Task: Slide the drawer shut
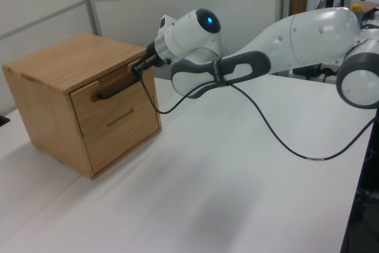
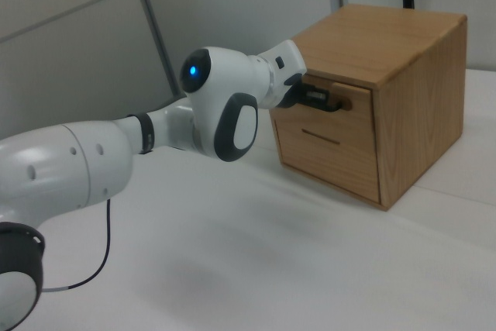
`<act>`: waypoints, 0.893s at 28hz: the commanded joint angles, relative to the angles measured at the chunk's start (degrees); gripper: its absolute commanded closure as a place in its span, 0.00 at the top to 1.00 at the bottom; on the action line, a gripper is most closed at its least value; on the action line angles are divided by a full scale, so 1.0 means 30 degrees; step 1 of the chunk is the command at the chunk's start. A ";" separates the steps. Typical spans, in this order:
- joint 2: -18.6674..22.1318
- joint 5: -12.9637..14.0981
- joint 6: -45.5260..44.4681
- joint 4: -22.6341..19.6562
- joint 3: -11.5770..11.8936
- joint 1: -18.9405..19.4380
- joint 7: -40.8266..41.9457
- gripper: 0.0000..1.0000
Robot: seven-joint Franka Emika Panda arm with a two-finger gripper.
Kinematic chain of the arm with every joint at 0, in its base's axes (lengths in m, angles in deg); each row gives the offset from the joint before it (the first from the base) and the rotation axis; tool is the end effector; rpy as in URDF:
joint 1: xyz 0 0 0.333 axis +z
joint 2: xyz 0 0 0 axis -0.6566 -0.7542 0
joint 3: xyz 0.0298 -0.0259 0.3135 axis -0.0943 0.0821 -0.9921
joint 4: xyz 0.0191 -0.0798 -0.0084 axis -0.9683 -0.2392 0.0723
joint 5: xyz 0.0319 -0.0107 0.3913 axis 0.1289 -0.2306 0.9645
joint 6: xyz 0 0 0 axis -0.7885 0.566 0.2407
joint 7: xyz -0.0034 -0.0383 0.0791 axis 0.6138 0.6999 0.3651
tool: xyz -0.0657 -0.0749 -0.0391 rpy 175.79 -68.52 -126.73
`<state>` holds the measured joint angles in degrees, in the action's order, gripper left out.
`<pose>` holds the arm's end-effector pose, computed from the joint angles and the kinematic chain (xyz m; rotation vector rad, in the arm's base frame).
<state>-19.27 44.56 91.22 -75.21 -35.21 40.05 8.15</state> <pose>0.7411 -0.0083 0.5321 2.7602 -0.0442 1.4388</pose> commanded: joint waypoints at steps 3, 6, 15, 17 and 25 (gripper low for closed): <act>0.2780 -0.0070 -0.2653 -0.3284 -0.0055 0.0243 -0.1201 0.00; 0.3278 -0.0070 -0.4811 -0.3374 -0.0115 0.0243 -0.1669 0.00; 0.4422 0.0047 -1.2495 -0.2788 -0.0173 0.0243 -0.0766 0.11; 0.4656 0.0309 -1.4164 -0.2613 -0.0173 0.0243 0.0201 0.15; 0.5593 0.0809 -1.8678 -0.2466 -0.0144 0.0214 0.3220 0.40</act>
<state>-5.24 45.62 40.82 -81.58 -35.73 40.60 12.83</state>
